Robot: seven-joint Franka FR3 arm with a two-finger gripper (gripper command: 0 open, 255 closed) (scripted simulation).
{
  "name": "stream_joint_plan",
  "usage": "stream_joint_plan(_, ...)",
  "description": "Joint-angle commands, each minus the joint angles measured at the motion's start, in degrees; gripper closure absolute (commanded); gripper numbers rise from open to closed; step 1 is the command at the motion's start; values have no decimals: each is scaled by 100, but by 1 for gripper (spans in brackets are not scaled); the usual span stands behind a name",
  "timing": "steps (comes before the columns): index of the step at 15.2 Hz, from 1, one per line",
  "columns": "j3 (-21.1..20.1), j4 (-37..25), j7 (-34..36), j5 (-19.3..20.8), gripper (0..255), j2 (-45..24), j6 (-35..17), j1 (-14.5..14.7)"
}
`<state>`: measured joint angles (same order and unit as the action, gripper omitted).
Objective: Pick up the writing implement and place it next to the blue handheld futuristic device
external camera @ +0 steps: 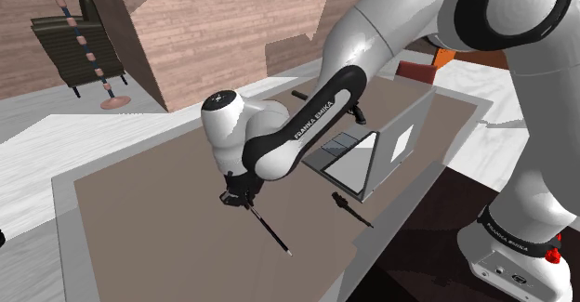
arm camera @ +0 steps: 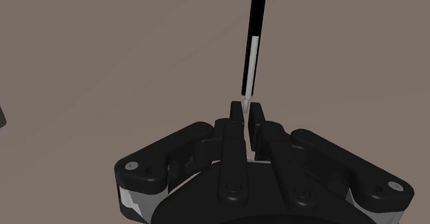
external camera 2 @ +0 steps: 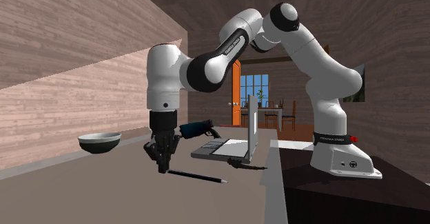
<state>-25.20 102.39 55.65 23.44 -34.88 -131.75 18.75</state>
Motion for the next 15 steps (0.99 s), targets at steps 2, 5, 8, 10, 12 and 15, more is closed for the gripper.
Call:
stream_joint_plan(2, -63, -26, -65, -88, 255, 143, 161, -43)
stream_joint_plan(5, -123, -45, -124, -174, 255, 288, 315, -84)
stream_joint_plan(8, -180, -77, -182, -259, 255, 428, 474, -122)
stream_joint_plan(10, -215, -105, -221, -314, 255, 517, 582, -145)
stream_joint_plan(12, -249, -138, -259, -369, 255, 603, 693, -167)
stream_joint_plan(15, -296, -197, -315, -450, 255, 727, 862, -196)
